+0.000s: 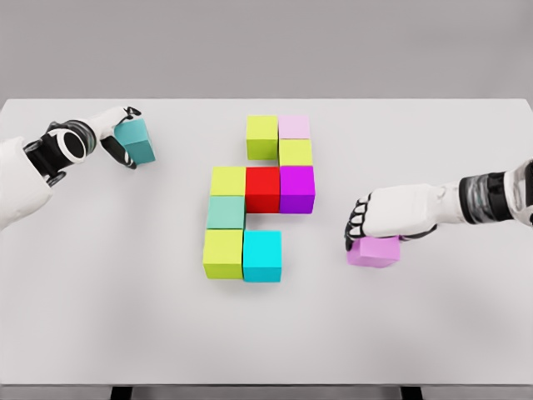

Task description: Assemble the squares on the desktop into the number 2

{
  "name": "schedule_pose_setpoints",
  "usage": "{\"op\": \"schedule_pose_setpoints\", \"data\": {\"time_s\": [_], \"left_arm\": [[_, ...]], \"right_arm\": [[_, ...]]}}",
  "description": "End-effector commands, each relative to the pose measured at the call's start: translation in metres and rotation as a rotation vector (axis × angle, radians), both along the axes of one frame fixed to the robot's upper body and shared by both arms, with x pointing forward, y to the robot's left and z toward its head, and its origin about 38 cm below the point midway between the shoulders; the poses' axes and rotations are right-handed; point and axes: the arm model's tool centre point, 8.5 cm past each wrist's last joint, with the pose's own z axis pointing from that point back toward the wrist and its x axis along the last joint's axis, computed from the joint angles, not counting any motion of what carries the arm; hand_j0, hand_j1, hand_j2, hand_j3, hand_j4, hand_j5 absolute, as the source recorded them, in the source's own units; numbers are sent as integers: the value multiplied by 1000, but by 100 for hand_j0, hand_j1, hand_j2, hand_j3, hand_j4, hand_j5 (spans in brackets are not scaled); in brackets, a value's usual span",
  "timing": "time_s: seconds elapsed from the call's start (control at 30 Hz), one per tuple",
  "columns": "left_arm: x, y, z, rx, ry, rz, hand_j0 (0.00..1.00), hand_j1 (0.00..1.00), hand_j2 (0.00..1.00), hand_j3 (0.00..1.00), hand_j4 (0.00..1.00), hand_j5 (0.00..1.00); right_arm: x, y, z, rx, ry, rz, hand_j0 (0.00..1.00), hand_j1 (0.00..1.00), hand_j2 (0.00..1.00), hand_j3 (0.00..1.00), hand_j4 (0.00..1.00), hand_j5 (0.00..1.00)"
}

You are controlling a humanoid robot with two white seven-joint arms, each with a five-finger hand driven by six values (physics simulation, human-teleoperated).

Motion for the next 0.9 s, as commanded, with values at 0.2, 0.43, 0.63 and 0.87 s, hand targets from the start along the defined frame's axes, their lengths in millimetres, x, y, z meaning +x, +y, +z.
{"op": "schedule_pose_setpoints", "data": {"time_s": [0.2,0.43,0.63,0.87], "left_arm": [[2,-9,2,-26,-14,-20,61,61,61,61,61,61],[2,-14,5,-56,-27,-52,54,54,54,54,54,54],[-5,-57,15,-93,-43,-161,53,53,53,53,53,53],[0,-95,25,-118,-61,-215,51,51,51,51,51,51]], "right_arm": [[4,30,3,66,6,49,80,80,80,80,80,80],[2,40,3,75,7,74,100,100,100,100,100,100],[12,37,34,123,-24,59,100,100,100,100,100,100],[43,-49,59,97,-94,-197,100,100,100,100,100,100]]}}
